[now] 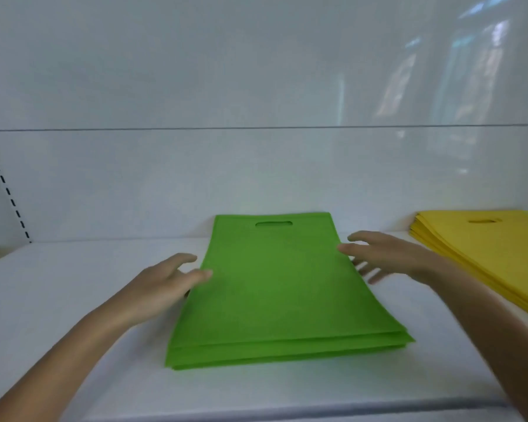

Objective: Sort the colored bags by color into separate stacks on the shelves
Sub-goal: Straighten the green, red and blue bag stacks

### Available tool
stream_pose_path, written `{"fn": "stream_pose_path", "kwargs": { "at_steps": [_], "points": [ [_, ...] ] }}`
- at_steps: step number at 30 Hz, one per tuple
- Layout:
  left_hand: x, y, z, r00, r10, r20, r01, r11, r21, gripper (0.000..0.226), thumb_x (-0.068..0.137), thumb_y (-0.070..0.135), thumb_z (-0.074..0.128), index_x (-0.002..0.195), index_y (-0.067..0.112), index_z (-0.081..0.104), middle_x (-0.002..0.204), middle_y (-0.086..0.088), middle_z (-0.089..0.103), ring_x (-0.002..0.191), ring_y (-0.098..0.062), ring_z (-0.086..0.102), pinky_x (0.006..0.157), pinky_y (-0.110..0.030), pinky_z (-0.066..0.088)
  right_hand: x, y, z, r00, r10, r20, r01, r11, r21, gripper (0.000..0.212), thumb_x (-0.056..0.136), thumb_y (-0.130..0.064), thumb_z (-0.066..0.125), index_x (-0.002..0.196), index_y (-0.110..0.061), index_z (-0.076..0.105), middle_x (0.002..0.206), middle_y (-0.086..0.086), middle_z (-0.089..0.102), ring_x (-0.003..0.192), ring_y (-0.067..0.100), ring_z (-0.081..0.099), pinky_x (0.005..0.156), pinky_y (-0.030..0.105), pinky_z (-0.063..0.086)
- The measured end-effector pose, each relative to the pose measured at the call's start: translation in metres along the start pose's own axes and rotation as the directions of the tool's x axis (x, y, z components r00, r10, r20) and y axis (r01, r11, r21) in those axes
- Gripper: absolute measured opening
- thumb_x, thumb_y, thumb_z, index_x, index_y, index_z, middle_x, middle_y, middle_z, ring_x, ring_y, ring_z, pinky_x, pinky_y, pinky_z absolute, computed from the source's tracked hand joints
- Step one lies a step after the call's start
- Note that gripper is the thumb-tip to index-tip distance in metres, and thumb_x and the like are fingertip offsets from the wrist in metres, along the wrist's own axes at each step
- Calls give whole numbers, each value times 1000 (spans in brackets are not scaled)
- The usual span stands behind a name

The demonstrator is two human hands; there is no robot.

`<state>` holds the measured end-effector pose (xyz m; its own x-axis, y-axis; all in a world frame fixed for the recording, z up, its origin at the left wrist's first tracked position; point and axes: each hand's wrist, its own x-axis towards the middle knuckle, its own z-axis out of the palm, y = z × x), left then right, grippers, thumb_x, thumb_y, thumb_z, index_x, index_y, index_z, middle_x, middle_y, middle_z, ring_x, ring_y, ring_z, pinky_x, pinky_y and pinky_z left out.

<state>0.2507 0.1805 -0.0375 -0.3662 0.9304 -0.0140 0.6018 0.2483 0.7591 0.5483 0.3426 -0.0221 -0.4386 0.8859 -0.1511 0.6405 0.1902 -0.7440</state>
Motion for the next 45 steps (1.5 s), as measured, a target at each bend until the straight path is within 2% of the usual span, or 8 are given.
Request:
{"fn": "stream_pose_path", "kwargs": {
  "at_steps": [4,7,9,16,29,33,38,45],
  "points": [
    [-59,-11,4,972,169,162,-193,971,142,104,18,99,42,115,63,29,114,38,44,103,22,43,86,-6,34,-64,-3,1,993,-30,112,53,976,-209,95,49,-83,51,132,-41,34,115,-11,61,100,5,59,90,23,45],
    [-71,-21,17,960,238,146,-272,917,292,107,23,102,35,119,68,3,131,37,23,123,15,28,102,-11,26,-86,6,14,985,-151,83,139,981,136,42,71,-48,66,107,-34,49,88,-31,64,87,-17,57,76,3,40],
    [-74,-23,28,954,283,98,-299,896,328,104,27,103,27,119,67,-5,135,35,16,129,11,20,108,-15,21,-96,20,26,963,-267,28,258,950,179,63,57,-62,76,108,-35,50,92,-33,66,91,-19,57,72,0,41],
    [-79,-24,40,883,357,-304,-349,934,80,71,39,74,58,106,76,34,95,53,50,93,26,48,76,7,30,-95,52,40,926,-344,-155,352,935,30,99,32,-88,64,119,-42,52,110,-17,65,103,-6,58,90,18,47],
    [-83,-25,40,878,357,-320,-381,925,-15,59,40,76,63,96,58,61,117,32,53,106,27,43,91,6,26,-104,43,41,910,-392,-137,407,906,114,69,41,-88,60,102,-54,65,117,-34,55,112,-24,43,90,5,37],
    [-83,-29,40,880,362,-308,-375,927,16,64,33,91,54,91,63,61,121,31,48,109,28,39,92,7,23,-105,38,46,900,-419,-118,436,865,248,37,59,-32,75,95,-32,69,90,-52,53,92,-33,46,75,-8,34],
    [-86,-26,41,866,385,-320,-405,914,5,44,44,70,71,86,57,65,124,29,50,106,27,43,90,7,24,-103,44,44,878,-454,-151,477,855,204,59,38,-75,74,88,-46,72,108,-45,55,105,-22,50,82,-4,36],
    [-87,-27,42,848,420,-324,-441,898,8,42,49,64,65,89,50,68,116,36,55,104,16,53,93,1,31,-103,45,42,868,-471,-158,496,827,265,60,37,-76,74,85,-40,74,109,-38,59,105,-16,54,82,-2,38]
  ]
}}
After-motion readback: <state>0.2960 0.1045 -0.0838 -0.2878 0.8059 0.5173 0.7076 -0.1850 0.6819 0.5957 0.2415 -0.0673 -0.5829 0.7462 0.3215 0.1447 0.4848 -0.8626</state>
